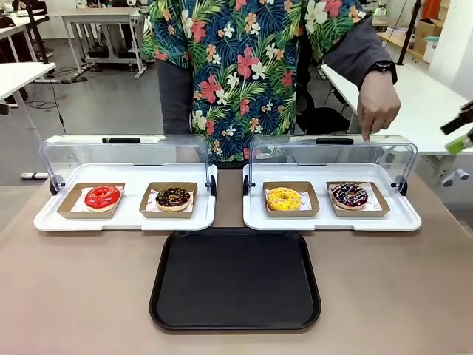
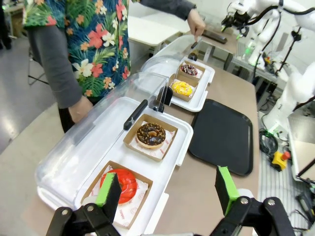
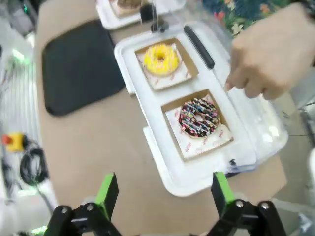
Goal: Move the fourth donut from the left to the tray.
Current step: Pick up the Paper togo box containing the Donut indicated by the person and place it on the Handle tray.
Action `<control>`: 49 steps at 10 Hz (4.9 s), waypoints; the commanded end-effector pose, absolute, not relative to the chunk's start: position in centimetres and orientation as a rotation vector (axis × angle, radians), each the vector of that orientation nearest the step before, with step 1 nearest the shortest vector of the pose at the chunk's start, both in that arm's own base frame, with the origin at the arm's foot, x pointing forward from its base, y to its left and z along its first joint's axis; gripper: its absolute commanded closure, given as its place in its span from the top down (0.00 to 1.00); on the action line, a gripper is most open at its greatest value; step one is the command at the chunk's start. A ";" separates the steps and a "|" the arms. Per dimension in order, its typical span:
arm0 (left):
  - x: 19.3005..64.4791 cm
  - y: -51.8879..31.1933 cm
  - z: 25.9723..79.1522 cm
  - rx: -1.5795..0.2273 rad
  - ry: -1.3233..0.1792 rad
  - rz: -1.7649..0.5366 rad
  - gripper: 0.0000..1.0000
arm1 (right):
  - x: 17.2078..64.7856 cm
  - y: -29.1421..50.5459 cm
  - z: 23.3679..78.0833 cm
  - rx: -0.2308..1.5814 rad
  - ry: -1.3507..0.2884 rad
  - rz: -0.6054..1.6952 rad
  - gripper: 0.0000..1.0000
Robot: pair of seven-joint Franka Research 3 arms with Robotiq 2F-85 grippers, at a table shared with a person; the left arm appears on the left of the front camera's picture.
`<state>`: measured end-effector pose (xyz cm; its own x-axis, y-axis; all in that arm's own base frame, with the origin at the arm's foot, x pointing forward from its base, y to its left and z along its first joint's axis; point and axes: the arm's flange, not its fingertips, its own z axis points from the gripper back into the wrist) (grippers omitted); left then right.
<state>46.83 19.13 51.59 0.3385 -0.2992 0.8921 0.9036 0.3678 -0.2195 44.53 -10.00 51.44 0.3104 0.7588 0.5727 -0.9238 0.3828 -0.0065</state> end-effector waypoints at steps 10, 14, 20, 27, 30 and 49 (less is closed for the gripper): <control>46.8 19.2 51.9 -0.838 -0.883 -0.913 1.00 | 43.0 -4.7 43.5 0.007 -0.488 1.459 1.00; 46.8 19.2 51.9 -0.838 -0.883 -0.913 1.00 | 45.7 -1.7 40.5 -0.066 -0.427 1.497 1.00; 46.8 19.2 51.9 -0.838 -0.883 -0.913 1.00 | 48.0 0.1 35.1 -0.198 -0.401 1.494 1.00; 46.8 19.2 51.9 -0.838 -0.883 -0.913 1.00 | 50.1 0.1 32.0 -0.237 -0.384 1.514 1.00; 46.8 19.2 51.9 -0.838 -0.883 -0.913 1.00 | 50.7 0.0 31.5 -0.229 -0.377 1.512 1.00; 46.8 19.2 51.9 -0.838 -0.883 -0.913 1.00 | 50.1 -0.4 30.5 -0.189 -0.297 1.563 0.00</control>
<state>46.80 19.20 51.59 0.3390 -0.2988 0.8921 0.9030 0.3692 -0.2195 50.26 -0.16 31.01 -0.0146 0.9971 0.0745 -0.9496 0.0095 -0.3132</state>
